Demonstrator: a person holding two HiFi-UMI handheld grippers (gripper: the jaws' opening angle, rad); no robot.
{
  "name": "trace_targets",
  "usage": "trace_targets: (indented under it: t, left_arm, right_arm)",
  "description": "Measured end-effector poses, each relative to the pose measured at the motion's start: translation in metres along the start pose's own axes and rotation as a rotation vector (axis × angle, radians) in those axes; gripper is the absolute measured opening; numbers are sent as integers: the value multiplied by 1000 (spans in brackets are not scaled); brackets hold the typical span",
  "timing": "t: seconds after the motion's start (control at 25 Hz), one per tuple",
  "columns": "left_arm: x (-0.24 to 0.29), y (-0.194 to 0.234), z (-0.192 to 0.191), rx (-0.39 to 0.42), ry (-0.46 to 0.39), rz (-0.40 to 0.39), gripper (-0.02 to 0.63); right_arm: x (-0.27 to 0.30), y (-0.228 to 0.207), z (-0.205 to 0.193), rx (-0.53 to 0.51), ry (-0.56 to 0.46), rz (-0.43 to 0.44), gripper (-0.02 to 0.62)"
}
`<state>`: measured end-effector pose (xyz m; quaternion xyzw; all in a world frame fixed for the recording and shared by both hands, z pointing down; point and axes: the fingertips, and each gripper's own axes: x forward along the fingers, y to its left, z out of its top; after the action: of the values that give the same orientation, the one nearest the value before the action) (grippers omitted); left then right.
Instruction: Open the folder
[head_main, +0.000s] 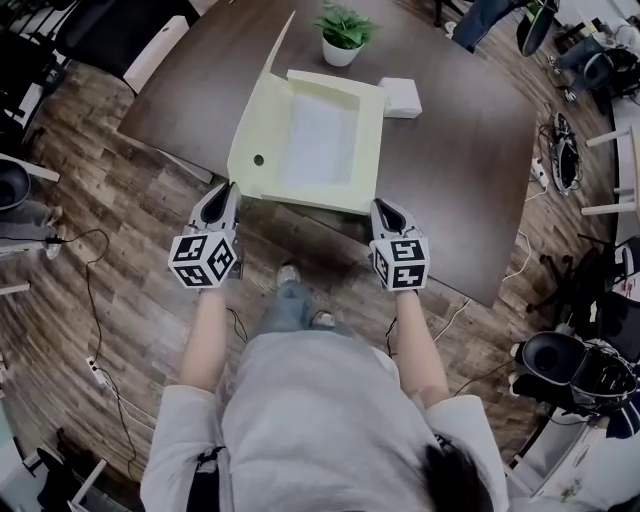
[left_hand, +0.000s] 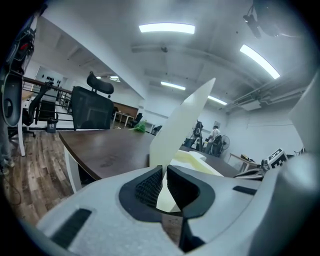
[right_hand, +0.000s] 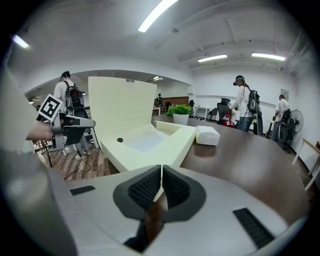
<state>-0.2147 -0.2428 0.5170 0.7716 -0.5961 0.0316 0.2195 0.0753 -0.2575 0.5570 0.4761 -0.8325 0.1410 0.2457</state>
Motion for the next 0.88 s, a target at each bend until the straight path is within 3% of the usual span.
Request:
trace_targets:
  t: [0.64, 0.88]
  left_arm:
    - [2, -44, 3, 113, 30, -68, 60]
    - [-9, -61, 12, 149, -10, -77, 64]
  right_arm:
    - [-38, 2, 43, 33, -156, 18, 15]
    - [-55, 5, 53, 35, -204, 36, 15]
